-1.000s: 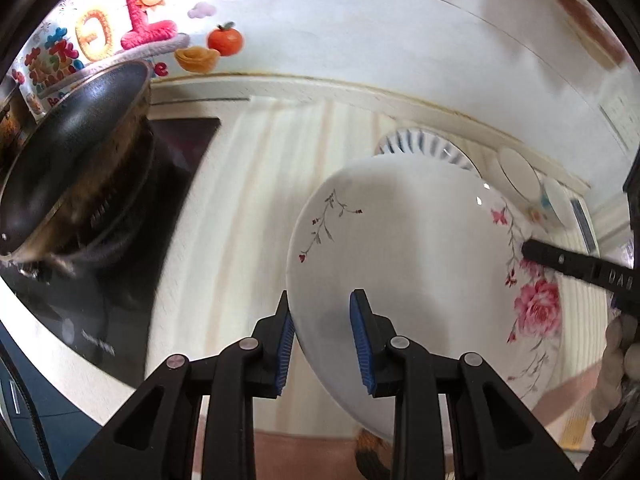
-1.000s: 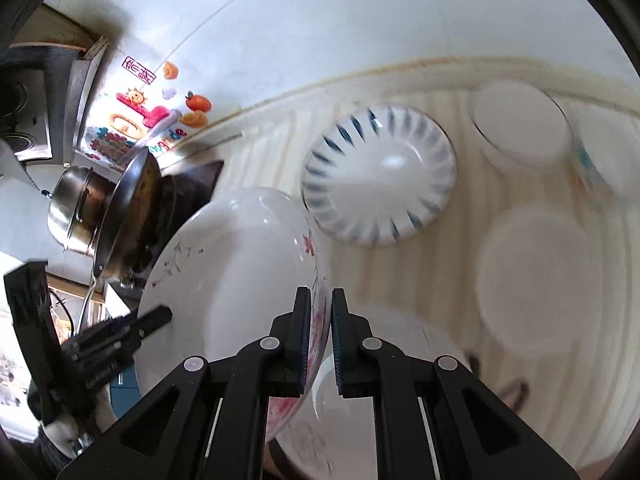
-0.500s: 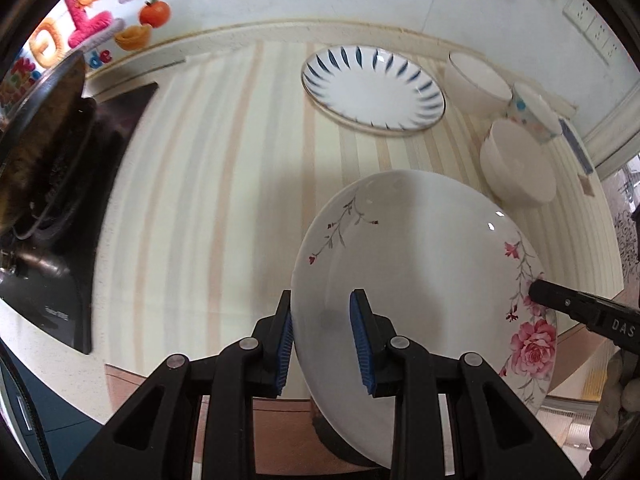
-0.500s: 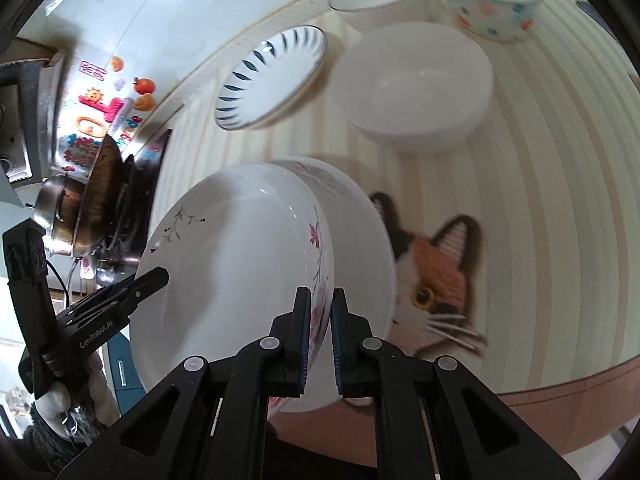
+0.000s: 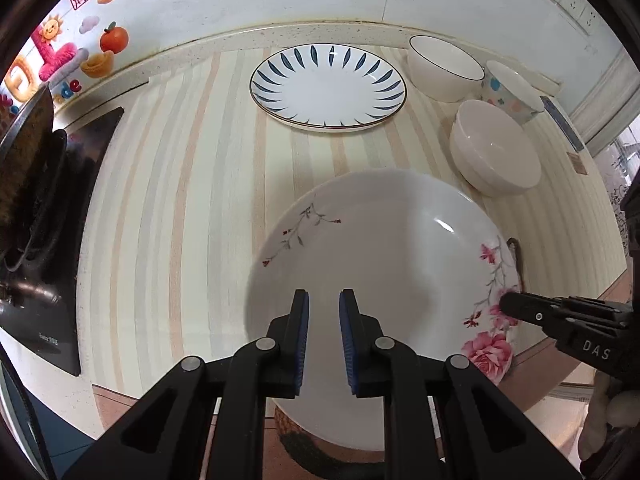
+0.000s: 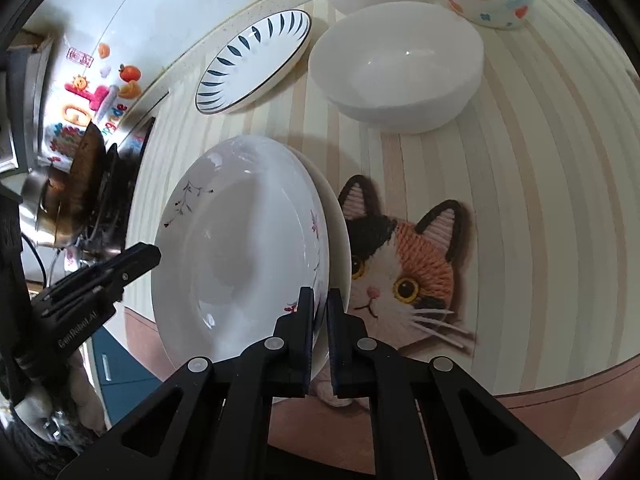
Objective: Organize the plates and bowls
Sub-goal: 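Carry the pink-flower plate onto the grey-floral plate and release it, then grasp the rim of the blue-striped plate with the right gripper, then lower the blue-striped plate onto the plate stack and open the right gripper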
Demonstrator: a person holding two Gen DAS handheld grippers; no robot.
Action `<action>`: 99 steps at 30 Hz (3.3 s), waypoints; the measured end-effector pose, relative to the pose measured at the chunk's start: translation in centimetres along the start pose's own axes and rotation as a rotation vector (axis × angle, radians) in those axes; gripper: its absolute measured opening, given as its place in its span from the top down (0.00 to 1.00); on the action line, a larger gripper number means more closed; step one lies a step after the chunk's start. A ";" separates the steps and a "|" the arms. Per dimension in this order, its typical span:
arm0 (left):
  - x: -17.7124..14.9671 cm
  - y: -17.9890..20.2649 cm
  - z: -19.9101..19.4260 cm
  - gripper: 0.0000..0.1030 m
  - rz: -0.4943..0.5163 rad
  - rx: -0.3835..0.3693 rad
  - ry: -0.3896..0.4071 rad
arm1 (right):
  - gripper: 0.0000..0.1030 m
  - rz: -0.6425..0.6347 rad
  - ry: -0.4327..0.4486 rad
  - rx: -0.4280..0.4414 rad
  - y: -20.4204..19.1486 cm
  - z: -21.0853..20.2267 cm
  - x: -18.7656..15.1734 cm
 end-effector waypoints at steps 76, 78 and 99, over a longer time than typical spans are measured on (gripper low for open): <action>1.1 -2.5 -4.4 0.82 -0.024 -0.100 -0.005 | 0.89 -0.006 -0.043 -0.006 -3.3 -3.5 0.6; 0.3 -2.2 -3.4 0.82 -0.022 -0.097 -0.011 | 0.89 0.002 -0.053 -0.007 -2.9 -2.3 0.0; -0.5 -1.7 3.2 0.81 -0.062 -0.062 -0.104 | 0.89 0.014 -0.093 -0.047 -0.9 2.5 0.6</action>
Point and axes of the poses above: each gripper's, at about its wrist camera, not at the fingertips, and z roughly the way its jaws point, y to its right, x to its top, the point moved 7 cm from there along z, roughly the way its jaws point, and after that the axes turned 14 degrees about -y, right-handed, at the moved point
